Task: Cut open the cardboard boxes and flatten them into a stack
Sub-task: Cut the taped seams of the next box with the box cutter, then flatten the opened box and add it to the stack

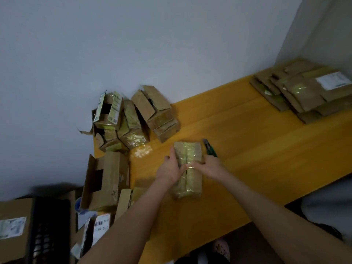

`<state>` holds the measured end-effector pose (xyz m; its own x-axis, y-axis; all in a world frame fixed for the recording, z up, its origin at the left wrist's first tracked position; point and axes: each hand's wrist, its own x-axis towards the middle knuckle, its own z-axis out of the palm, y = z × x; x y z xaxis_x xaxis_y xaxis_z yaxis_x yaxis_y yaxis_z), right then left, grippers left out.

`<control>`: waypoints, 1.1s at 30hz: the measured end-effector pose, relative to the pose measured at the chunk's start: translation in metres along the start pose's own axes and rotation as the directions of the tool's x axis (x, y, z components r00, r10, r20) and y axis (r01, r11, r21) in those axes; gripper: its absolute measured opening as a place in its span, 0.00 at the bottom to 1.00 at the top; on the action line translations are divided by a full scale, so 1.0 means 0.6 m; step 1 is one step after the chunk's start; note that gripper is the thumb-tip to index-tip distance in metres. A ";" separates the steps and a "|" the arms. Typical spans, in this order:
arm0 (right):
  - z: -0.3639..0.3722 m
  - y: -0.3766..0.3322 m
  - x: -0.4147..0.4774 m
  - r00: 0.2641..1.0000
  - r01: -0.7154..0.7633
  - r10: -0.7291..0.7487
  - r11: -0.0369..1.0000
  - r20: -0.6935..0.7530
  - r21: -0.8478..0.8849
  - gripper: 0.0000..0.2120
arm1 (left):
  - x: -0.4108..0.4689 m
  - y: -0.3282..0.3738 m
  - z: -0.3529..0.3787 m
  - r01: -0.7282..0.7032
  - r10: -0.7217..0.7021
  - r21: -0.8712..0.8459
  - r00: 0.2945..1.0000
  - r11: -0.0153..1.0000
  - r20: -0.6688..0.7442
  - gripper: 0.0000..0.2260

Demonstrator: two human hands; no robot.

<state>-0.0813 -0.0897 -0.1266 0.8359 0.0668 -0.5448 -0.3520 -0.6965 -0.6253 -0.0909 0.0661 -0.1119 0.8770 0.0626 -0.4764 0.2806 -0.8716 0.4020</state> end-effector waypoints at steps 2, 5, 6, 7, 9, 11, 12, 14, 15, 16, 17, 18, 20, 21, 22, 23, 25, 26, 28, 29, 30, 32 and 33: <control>0.016 -0.010 -0.010 0.995 -0.088 0.080 0.986 0.062 0.144 0.22 | -0.005 0.001 0.000 -0.001 0.001 0.008 1.000 1.000 0.002 0.44; 0.023 -0.020 -0.010 0.996 -0.085 0.085 0.994 0.005 0.069 0.14 | -0.006 -0.006 0.000 -0.002 0.002 0.047 1.000 0.999 -0.004 0.43; 0.023 -0.023 -0.010 0.996 -0.080 0.081 0.996 -0.030 0.031 0.12 | -0.005 -0.007 -0.001 -0.002 0.002 0.071 1.000 0.997 0.001 0.44; 0.023 -0.025 -0.009 0.995 -0.080 0.080 0.997 -0.060 0.009 0.11 | -0.003 -0.005 -0.001 0.001 -0.002 0.092 1.000 0.996 0.005 0.45; 0.026 -0.027 -0.008 0.991 -0.085 0.082 0.996 -0.108 -0.029 0.10 | 0.000 0.000 0.000 0.018 -0.018 0.119 1.000 0.993 0.001 0.47; 0.032 -0.028 -0.006 0.984 -0.107 0.096 0.992 -0.151 -0.069 0.12 | 0.001 0.008 0.001 0.050 -0.047 0.154 0.999 0.987 -0.024 0.47; 0.034 -0.028 -0.006 0.980 -0.120 0.104 0.990 -0.171 -0.080 0.14 | 0.002 0.013 0.000 0.070 -0.065 0.170 0.997 0.983 -0.035 0.46; 0.039 -0.026 -0.007 0.971 -0.139 0.116 0.985 -0.207 -0.101 0.17 | 0.002 0.021 -0.003 0.109 -0.099 0.197 0.993 0.974 -0.057 0.44; 0.041 -0.026 -0.007 0.969 -0.144 0.118 0.983 -0.218 -0.111 0.18 | 0.002 0.025 -0.005 0.127 -0.115 0.216 0.991 0.968 -0.067 0.42; 0.042 -0.026 -0.008 0.967 -0.151 0.123 0.981 -0.222 -0.117 0.18 | 0.002 0.029 -0.006 0.141 -0.127 0.242 0.989 0.960 -0.072 0.40; 0.042 -0.027 -0.009 0.967 -0.156 0.127 0.981 -0.220 -0.116 0.18 | 0.002 0.034 -0.007 0.148 -0.133 0.274 0.988 0.950 -0.072 0.39; 0.043 -0.027 -0.011 0.967 -0.160 0.134 0.981 -0.216 -0.108 0.18 | 0.002 0.038 -0.007 0.147 -0.133 0.302 0.989 0.942 -0.069 0.39; 0.043 -0.025 -0.013 0.968 -0.163 0.142 0.982 -0.206 -0.090 0.18 | 0.003 0.043 -0.013 0.113 -0.105 0.330 0.994 0.937 -0.044 0.38; 0.041 -0.022 -0.015 0.969 -0.163 0.143 0.983 -0.202 -0.085 0.18 | 0.003 0.043 -0.019 0.078 -0.075 0.336 0.997 0.939 -0.021 0.34; 0.040 -0.020 -0.019 0.970 -0.161 0.142 0.983 -0.195 -0.083 0.18 | 0.002 0.043 -0.028 0.036 -0.041 0.338 0.999 0.941 0.009 0.29; 0.039 -0.018 -0.024 0.973 -0.152 0.134 0.984 -0.188 -0.089 0.18 | 0.000 0.041 -0.039 -0.001 -0.014 0.329 0.999 0.944 0.045 0.23; 0.034 -0.022 -0.032 0.979 -0.114 0.093 0.988 -0.181 -0.106 0.18 | -0.005 0.035 -0.062 -0.018 -0.008 0.260 0.995 0.966 0.101 0.14; 0.029 -0.027 -0.035 0.979 -0.093 0.071 0.990 -0.190 -0.108 0.18 | -0.008 0.033 -0.074 -0.008 -0.016 0.208 0.993 0.978 0.115 0.11; 0.013 -0.043 -0.039 0.975 -0.052 0.025 0.992 -0.219 -0.118 0.19 | -0.015 0.035 -0.094 -0.006 -0.008 0.128 0.994 0.992 0.108 0.10; 0.004 -0.051 -0.039 0.972 -0.028 -0.005 0.990 -0.237 -0.137 0.20 | -0.019 0.038 -0.106 -0.015 0.006 0.093 0.995 0.996 0.095 0.09; -0.005 -0.060 -0.040 0.967 -0.005 -0.036 0.987 -0.252 -0.160 0.20 | -0.023 0.041 -0.117 -0.026 0.021 0.054 0.996 0.998 0.084 0.09; -0.023 -0.071 -0.043 0.957 0.031 -0.081 0.984 -0.279 -0.177 0.20 | -0.032 0.046 -0.139 -0.049 0.050 -0.010 0.996 0.999 0.080 0.09; -0.029 -0.075 -0.044 0.953 0.046 -0.091 0.986 -0.290 -0.160 0.19 | -0.036 0.047 -0.150 -0.062 0.064 -0.031 0.995 0.998 0.082 0.09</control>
<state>-0.0804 -0.0727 -0.0745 0.9505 -0.0800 -0.3002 -0.2415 -0.7983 -0.5518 -0.0669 0.0839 -0.0201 0.8582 -0.0339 -0.5122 0.2375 -0.8584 0.4546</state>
